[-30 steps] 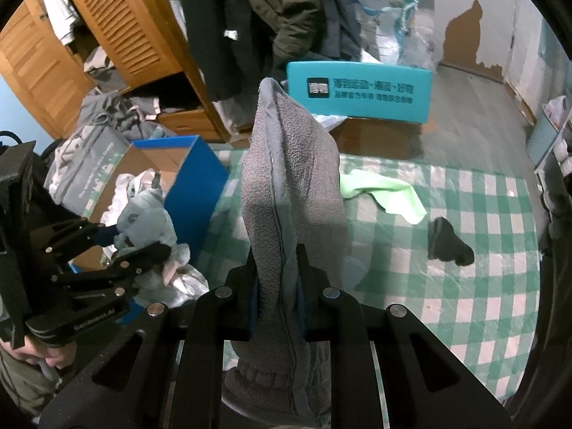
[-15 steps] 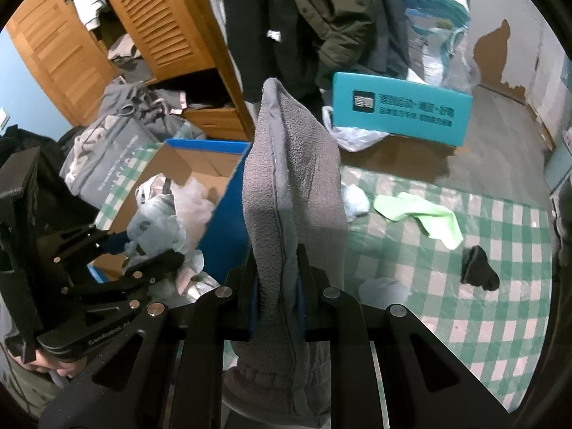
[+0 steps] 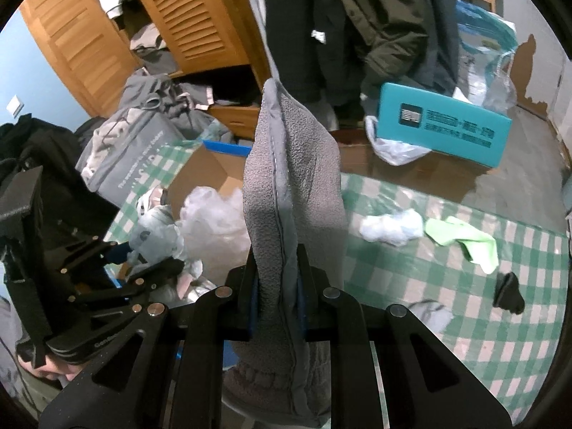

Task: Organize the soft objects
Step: 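Carry the grey sock and the white bags toward the box with both tools, then lower the grey sock into the box and open the right tool while the left tool releases the bags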

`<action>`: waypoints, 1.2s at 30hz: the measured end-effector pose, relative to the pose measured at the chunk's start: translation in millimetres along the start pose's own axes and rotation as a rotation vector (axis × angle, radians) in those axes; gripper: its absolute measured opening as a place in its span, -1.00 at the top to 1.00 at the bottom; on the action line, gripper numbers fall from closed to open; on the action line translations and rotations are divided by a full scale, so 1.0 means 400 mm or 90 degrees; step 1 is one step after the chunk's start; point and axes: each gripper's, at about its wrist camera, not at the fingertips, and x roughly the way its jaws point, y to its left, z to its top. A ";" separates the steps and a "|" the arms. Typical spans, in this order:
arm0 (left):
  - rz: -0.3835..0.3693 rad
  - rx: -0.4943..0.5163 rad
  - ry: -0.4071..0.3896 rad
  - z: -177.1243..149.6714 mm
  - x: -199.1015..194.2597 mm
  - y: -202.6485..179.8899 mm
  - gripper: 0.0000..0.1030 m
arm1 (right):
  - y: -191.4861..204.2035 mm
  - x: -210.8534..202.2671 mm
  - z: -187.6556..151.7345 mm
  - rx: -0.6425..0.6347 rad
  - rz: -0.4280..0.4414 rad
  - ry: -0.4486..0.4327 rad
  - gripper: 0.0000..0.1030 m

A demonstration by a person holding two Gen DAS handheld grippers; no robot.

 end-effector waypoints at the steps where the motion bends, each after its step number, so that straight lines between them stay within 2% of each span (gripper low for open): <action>1: 0.002 -0.003 0.001 -0.001 0.001 0.010 0.21 | 0.007 0.004 0.004 -0.001 0.003 0.000 0.72; 18: 0.055 -0.050 0.029 -0.035 0.030 0.143 0.21 | 0.111 0.113 0.076 0.014 0.058 0.031 0.72; 30: 0.093 -0.055 0.064 -0.057 0.071 0.186 0.18 | 0.107 0.198 0.084 0.063 0.056 0.061 0.71; 32: 0.099 -0.054 0.067 -0.057 0.076 0.186 0.13 | 0.111 0.215 0.085 0.062 0.053 0.074 0.55; 33: 0.100 -0.052 0.069 -0.057 0.077 0.186 0.07 | 0.115 0.224 0.084 0.058 0.039 0.082 0.53; 36: 0.112 -0.054 0.065 -0.057 0.074 0.189 -0.21 | 0.124 0.226 0.082 0.050 0.020 0.077 0.25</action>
